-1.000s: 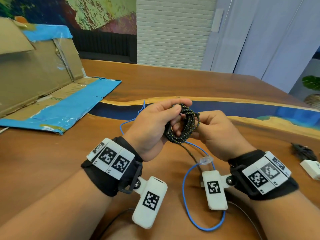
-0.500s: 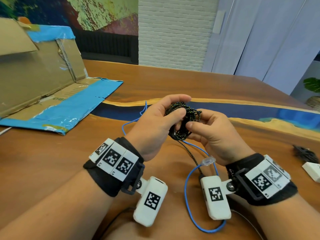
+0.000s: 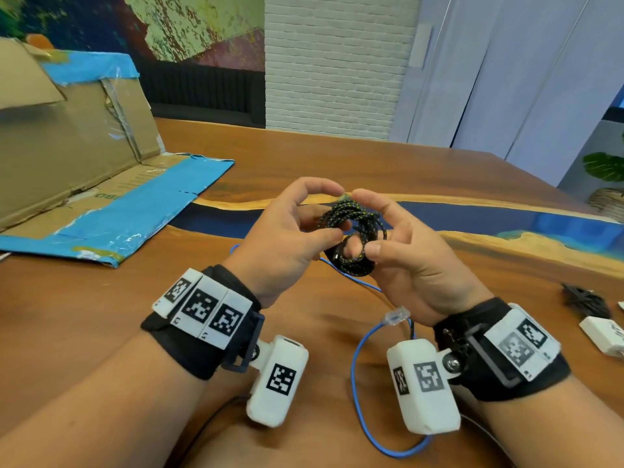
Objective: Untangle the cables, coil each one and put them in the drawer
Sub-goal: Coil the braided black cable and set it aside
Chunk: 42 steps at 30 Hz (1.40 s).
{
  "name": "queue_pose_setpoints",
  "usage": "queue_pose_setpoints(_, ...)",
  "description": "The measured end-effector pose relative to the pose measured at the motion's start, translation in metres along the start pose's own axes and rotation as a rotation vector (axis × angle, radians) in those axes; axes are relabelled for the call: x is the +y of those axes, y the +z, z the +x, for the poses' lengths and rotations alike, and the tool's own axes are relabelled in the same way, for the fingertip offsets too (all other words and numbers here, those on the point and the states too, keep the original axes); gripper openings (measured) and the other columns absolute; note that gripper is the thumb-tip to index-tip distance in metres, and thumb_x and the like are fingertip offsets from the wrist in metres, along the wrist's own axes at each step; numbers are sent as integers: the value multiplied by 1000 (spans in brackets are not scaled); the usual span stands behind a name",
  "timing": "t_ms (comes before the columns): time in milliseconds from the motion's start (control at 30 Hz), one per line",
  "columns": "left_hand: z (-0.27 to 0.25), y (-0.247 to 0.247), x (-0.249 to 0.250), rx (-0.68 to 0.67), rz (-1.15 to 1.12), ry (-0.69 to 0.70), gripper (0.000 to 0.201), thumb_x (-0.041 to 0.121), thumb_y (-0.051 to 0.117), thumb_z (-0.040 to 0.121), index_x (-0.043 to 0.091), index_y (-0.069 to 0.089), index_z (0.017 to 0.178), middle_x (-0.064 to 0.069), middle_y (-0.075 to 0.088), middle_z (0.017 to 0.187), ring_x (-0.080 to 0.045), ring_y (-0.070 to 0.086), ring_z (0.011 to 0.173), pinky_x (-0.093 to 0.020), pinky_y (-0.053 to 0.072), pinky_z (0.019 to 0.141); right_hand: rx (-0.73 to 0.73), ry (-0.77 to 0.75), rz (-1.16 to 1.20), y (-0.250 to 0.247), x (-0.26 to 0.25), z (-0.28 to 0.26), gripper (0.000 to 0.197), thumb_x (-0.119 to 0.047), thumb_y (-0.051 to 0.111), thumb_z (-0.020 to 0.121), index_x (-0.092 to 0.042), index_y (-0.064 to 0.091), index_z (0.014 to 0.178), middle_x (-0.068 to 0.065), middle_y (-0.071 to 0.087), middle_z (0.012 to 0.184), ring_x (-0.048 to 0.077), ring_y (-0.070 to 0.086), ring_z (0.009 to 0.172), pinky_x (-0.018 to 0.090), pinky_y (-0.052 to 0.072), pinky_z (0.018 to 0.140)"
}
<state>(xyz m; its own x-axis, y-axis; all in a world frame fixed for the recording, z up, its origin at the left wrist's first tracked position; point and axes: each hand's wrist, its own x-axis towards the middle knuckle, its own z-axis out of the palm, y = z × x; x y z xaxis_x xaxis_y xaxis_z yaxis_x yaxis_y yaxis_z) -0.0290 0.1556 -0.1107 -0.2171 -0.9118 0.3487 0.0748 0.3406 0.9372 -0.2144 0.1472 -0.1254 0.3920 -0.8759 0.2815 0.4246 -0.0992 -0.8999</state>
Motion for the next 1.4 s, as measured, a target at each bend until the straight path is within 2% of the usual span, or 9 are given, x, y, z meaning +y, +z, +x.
queue_pose_setpoints(100,1,2,-6,59,73,-14,37,-10,65,89,22,57,106,-11,68,104,-12,65,74,-23,51,59,-16,22,-32,0,3,0,70,9,61,82,-10,44,147,14,71,83,23,70,79,38,55,91)
queue_pose_setpoints(200,4,0,-8,141,171,13,22,10,72,77,27,62,86,-6,66,95,-20,65,83,-49,57,82,87,18,-97,3,4,2,65,10,69,81,-12,53,140,17,75,90,24,73,80,33,58,81)
queue_pose_setpoints(333,5,1,-6,116,210,-36,9,22,73,70,24,78,78,-12,74,92,-28,71,91,-54,54,96,194,-16,-105,5,5,3,59,1,68,77,-15,57,133,16,76,93,26,72,83,34,58,80)
queue_pose_setpoints(533,2,0,-6,40,274,-117,15,27,88,70,22,81,83,-17,72,104,-27,70,95,-48,54,98,247,-61,-101,0,3,5,61,4,67,83,-21,55,137,13,74,87,26,70,81,41,57,84)
queue_pose_setpoints(633,0,3,-4,-22,333,-118,23,28,82,82,9,73,73,-32,60,96,-36,57,84,-38,46,79,247,-66,-177,0,4,5,54,6,68,85,-23,62,130,13,76,88,24,71,79,38,57,80)
queue_pose_setpoints(733,-2,4,1,-57,362,-124,49,35,67,95,-8,57,72,-35,46,85,-36,44,73,-36,34,71,282,-62,-317,0,2,6,40,3,68,91,-24,67,121,7,78,89,16,67,69,27,44,60)
queue_pose_setpoints(833,-1,4,4,-29,380,-206,55,44,58,98,-1,54,66,-24,45,84,-22,42,81,-35,36,70,342,-67,-351,-7,1,7,34,1,64,94,-21,66,119,5,77,87,10,58,60,26,28,50)
queue_pose_setpoints(1233,1,-10,2,-54,420,-221,56,36,65,89,6,49,44,-17,42,60,-26,43,65,-43,42,75,472,-249,-98,-36,-20,7,36,5,56,97,-25,65,114,5,74,95,20,70,90,39,58,77)
queue_pose_setpoints(1400,-3,-10,-4,-248,278,-242,40,32,68,75,11,59,42,-40,59,92,-20,67,70,-28,46,65,464,-331,-194,-31,-17,7,35,8,57,96,-20,63,116,3,76,90,16,70,90,36,57,84)
